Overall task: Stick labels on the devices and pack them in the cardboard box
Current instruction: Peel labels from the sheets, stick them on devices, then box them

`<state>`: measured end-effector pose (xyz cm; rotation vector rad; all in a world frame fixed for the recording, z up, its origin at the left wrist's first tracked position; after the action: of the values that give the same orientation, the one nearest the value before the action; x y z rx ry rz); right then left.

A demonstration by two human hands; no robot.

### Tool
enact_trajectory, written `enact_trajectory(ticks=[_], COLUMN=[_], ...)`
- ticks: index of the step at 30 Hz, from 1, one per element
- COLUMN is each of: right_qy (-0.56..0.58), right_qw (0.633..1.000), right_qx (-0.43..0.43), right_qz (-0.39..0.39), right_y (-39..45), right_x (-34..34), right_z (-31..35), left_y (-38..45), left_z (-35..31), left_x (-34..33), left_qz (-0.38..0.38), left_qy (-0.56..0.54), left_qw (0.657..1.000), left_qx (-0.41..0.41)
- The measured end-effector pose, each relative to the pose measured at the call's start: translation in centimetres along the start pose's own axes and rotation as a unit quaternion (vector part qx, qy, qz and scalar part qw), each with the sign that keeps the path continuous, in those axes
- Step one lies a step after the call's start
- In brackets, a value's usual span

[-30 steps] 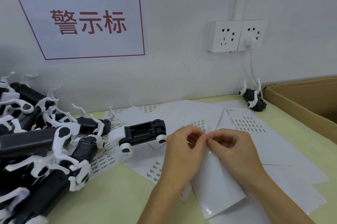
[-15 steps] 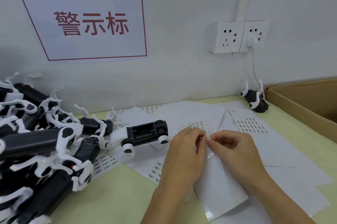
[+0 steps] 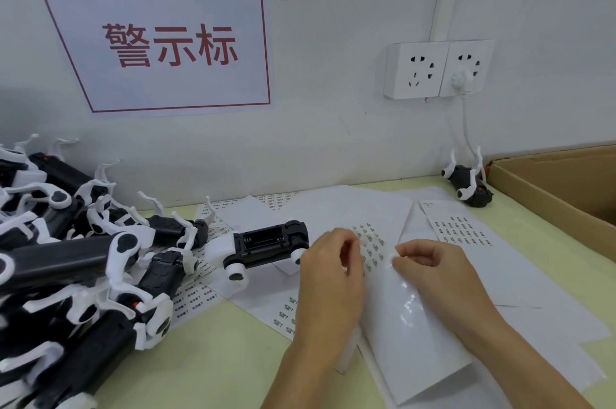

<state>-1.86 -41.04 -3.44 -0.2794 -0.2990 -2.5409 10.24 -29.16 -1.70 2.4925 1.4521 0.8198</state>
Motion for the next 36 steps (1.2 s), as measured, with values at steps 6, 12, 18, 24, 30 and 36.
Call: enact_trajectory(ticks=[6, 12, 18, 24, 30, 36], right_qy=[-0.117, -0.113, -0.012, 0.177, 0.211, 0.202], right_qw=[0.991, 0.98, 0.999, 0.98, 0.971, 0.978], right_qx=[0.037, 0.133, 0.036, -0.064, -0.072, -0.038], right_qz=[-0.045, -0.095, 0.004, 0.068, 0.089, 0.037], right_y=[0.3, 0.0, 0.2, 0.1, 0.2, 0.5], right_x=[1.2, 1.1, -0.2, -1.5, -1.6, -0.9], right_z=[0.4, 1.7, 0.6, -0.3, -0.6, -0.8], left_y=[0.0, -0.3, -0.7, -1.1, -1.2, -0.9], left_z=[0.4, -0.3, -1.1, -2.2, -2.4, -1.8], left_x=[0.3, 0.1, 0.2, 0.3, 0.2, 0.0], left_qz=[-0.007, -0.001, -0.01, -0.043, -0.057, -0.026], left_qy=[-0.072, -0.009, 0.055, 0.117, 0.128, 0.097], left_qw=[0.997, 1.0, 0.993, 0.974, 0.966, 0.976], left_qx=[0.02, -0.024, -0.1, -0.187, -0.218, -0.193])
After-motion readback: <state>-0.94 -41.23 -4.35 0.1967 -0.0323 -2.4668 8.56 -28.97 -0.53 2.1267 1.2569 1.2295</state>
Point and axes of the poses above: each hand's wrist, its own y-axis towards the middle knuckle, its own x-axis out of the back of the hand, z = x × y, the point moved 7 cm from there along y, towards the middle knuckle, and after that the axes turned 8 degrees about x, right-handed, at the moved point
